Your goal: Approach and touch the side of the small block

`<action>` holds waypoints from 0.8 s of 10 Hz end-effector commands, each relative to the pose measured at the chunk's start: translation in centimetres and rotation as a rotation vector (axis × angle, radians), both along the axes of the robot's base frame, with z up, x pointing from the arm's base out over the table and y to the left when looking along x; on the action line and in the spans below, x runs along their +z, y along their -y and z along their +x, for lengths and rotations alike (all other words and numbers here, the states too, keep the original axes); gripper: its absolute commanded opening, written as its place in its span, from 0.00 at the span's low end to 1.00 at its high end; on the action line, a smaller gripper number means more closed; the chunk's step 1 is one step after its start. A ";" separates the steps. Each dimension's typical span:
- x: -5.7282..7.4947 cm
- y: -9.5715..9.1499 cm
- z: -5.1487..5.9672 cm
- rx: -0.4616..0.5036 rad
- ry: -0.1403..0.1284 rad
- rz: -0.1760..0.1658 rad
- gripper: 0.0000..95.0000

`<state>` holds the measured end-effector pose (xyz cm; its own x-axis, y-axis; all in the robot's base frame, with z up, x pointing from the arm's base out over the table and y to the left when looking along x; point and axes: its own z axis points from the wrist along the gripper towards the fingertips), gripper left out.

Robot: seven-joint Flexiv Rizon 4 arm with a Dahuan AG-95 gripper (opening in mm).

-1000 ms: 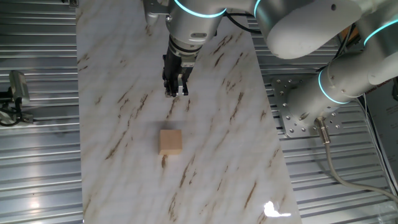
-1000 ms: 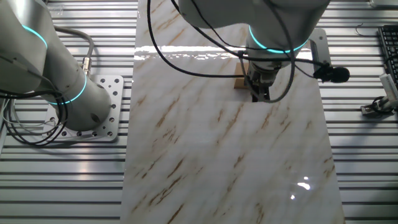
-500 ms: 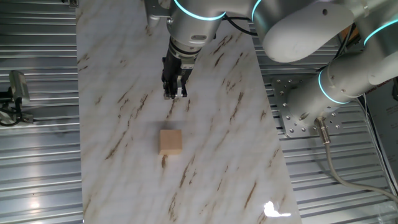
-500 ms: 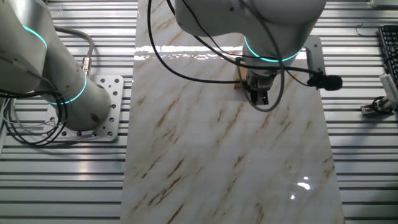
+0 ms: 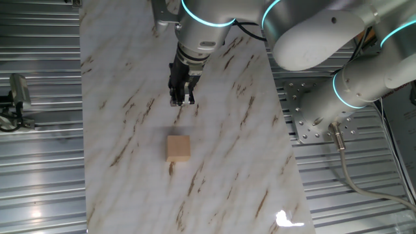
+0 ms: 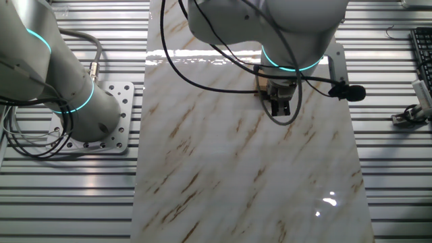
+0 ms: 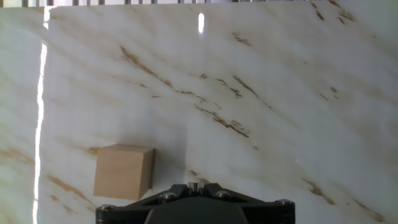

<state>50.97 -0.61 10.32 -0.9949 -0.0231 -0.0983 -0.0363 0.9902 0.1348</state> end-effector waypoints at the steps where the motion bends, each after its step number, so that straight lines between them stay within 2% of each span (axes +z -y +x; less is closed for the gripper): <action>1: -0.4 -0.1 0.2 0.000 0.004 0.000 0.00; 5: -1.0 -0.2 0.5 -0.004 0.014 0.003 0.00; 6: -1.1 -0.3 0.5 -0.008 0.022 0.019 0.00; 8: -1.3 -0.3 0.5 -0.012 0.023 0.024 0.00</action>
